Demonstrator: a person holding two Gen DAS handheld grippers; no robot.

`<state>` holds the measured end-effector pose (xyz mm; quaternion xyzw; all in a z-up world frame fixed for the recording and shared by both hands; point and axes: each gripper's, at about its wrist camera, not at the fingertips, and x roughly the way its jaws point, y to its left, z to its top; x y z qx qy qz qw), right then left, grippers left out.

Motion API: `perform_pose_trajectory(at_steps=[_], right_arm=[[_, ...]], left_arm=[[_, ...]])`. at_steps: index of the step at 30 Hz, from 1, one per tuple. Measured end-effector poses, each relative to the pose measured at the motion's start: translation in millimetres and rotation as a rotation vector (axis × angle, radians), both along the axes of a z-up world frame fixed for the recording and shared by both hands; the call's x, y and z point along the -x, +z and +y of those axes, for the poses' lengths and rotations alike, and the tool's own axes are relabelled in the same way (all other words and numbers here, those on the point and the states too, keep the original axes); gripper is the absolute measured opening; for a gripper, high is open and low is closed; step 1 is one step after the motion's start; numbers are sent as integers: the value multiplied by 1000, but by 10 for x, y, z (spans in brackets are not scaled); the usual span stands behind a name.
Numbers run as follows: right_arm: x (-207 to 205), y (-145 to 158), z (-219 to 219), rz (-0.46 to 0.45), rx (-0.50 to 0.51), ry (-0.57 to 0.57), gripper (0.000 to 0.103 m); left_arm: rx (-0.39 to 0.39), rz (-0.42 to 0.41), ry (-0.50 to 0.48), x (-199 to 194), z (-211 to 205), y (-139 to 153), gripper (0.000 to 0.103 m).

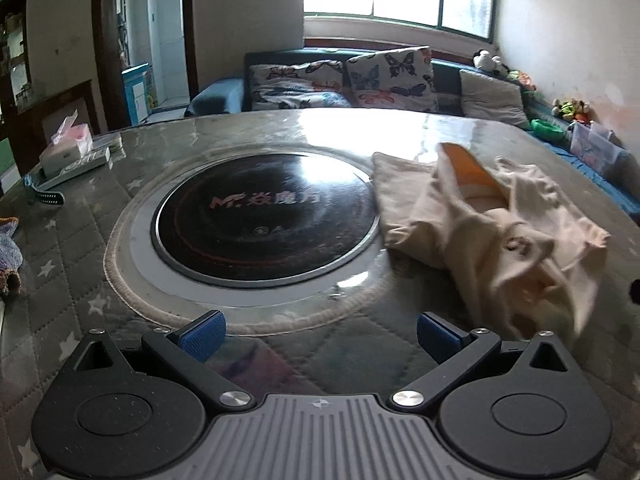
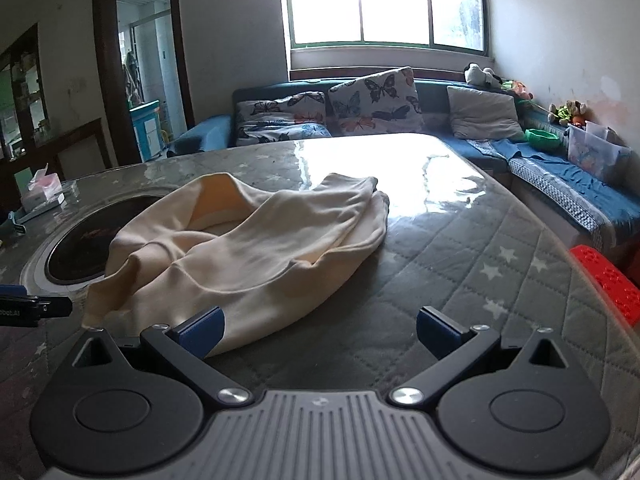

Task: Fold clothes
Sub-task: 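Move both tools toward the crumpled cream sweatshirt on the mattress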

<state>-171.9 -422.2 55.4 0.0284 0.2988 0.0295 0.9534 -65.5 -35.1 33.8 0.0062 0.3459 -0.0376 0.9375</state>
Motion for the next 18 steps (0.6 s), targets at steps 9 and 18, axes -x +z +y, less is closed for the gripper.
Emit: perform_pose_trajectory(at_steps=[9, 18], right_arm=[[126, 10, 143, 14, 33, 13, 103], [253, 33, 200, 17, 35, 20, 103]], left_arm=[[-30, -26, -31, 218, -218, 55, 103], [-18, -31, -71, 386, -353, 100, 103]])
